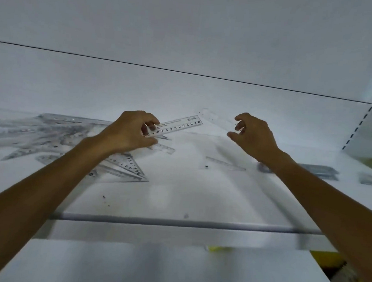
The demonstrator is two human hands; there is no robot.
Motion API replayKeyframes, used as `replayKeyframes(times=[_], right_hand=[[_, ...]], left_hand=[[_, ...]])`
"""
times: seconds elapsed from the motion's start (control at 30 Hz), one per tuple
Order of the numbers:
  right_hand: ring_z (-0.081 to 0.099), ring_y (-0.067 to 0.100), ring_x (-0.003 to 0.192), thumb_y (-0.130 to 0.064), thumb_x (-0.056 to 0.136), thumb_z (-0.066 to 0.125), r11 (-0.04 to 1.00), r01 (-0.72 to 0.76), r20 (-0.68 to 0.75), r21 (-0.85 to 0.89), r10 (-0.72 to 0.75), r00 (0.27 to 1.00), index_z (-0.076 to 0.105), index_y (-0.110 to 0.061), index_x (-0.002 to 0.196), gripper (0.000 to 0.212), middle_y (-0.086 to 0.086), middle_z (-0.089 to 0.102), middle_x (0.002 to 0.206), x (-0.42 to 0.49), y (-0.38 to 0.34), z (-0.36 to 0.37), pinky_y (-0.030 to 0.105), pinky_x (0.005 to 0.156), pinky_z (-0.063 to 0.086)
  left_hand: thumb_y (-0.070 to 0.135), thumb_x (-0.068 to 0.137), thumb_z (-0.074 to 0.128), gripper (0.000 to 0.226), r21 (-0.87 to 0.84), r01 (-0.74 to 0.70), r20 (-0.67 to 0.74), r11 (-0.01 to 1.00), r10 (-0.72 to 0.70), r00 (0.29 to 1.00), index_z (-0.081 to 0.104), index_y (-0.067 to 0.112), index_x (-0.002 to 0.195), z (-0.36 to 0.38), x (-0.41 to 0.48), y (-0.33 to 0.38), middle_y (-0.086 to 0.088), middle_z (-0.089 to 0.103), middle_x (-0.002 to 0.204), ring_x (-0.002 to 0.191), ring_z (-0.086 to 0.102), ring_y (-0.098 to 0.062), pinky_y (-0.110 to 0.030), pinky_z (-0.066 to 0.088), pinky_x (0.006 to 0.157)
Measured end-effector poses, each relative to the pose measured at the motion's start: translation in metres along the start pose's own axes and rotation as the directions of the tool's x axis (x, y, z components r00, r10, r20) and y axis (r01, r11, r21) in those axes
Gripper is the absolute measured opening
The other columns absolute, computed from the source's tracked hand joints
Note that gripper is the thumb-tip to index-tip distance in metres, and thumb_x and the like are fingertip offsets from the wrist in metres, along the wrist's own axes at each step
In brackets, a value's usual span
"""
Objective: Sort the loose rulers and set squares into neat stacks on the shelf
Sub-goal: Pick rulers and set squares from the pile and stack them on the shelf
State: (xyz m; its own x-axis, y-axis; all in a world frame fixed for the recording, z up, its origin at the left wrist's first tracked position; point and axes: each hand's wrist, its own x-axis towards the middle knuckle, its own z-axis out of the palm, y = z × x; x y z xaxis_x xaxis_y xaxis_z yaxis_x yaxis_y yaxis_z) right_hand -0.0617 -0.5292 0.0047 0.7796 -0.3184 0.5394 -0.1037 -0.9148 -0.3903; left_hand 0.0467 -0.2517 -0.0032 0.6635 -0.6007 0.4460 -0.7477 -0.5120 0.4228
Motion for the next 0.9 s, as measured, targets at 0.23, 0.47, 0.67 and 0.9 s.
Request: replayKeyframes(times=[0.23, 0.47, 0.67, 0.9], right_hand=[[0.055, 0.016, 0.081, -0.021, 0.078, 0.071, 0.997, 0.033, -0.003, -0.063, -0.033, 0.999, 0.060, -0.009, 0.108, 0.035, 0.006, 0.064, 0.098, -0.012, 0.075, -0.065, 0.038, 0.085, 0.049], [0.059, 0.021, 0.089, -0.019, 0.077, 0.073, 0.984, 0.161, -0.015, -0.080, -0.163, 0.986, 0.063, -0.008, 0.110, 0.036, 0.010, 0.061, 0.102, -0.026, 0.137, -0.106, 0.037, 0.086, 0.048], [0.057, 0.023, 0.092, -0.020, 0.077, 0.073, 0.970, 0.227, 0.102, -0.084, -0.218, 0.971, 0.064, -0.010, 0.110, 0.035, 0.010, 0.059, 0.099, -0.029, 0.172, -0.117, 0.038, 0.088, 0.045], [0.056, 0.018, 0.089, -0.015, 0.076, 0.074, 0.976, 0.205, 0.155, 0.075, -0.215, 0.964, 0.065, -0.009, 0.109, 0.035, 0.010, 0.061, 0.100, -0.035, 0.194, -0.112, 0.024, 0.085, 0.042]], left_hand=[[0.028, 0.076, 0.073, 0.039, -0.011, -0.084, 0.080, 0.996, 0.084, 0.993, 0.061, 0.029, 0.113, 0.050, 0.014, 0.070, 0.011, 0.057, 0.092, 0.075, 0.051, 0.001, -0.018, 0.036, 0.069], [0.033, 0.072, 0.075, 0.037, -0.051, -0.065, 0.053, 0.997, 0.068, 0.996, 0.061, 0.027, 0.105, 0.095, 0.021, 0.128, 0.019, 0.059, 0.085, 0.073, 0.054, -0.001, -0.008, 0.037, 0.062], [0.036, 0.071, 0.075, 0.034, -0.041, -0.092, 0.045, 0.995, 0.094, 0.995, 0.063, 0.031, 0.102, 0.123, 0.011, 0.165, 0.015, 0.057, 0.091, 0.076, 0.054, 0.001, -0.004, 0.036, 0.064], [0.036, 0.071, 0.076, 0.035, 0.034, -0.029, 0.031, 0.999, 0.028, 0.999, 0.064, 0.033, 0.104, 0.132, 0.002, 0.180, 0.011, 0.054, 0.091, 0.081, 0.052, 0.001, -0.009, 0.034, 0.067]])
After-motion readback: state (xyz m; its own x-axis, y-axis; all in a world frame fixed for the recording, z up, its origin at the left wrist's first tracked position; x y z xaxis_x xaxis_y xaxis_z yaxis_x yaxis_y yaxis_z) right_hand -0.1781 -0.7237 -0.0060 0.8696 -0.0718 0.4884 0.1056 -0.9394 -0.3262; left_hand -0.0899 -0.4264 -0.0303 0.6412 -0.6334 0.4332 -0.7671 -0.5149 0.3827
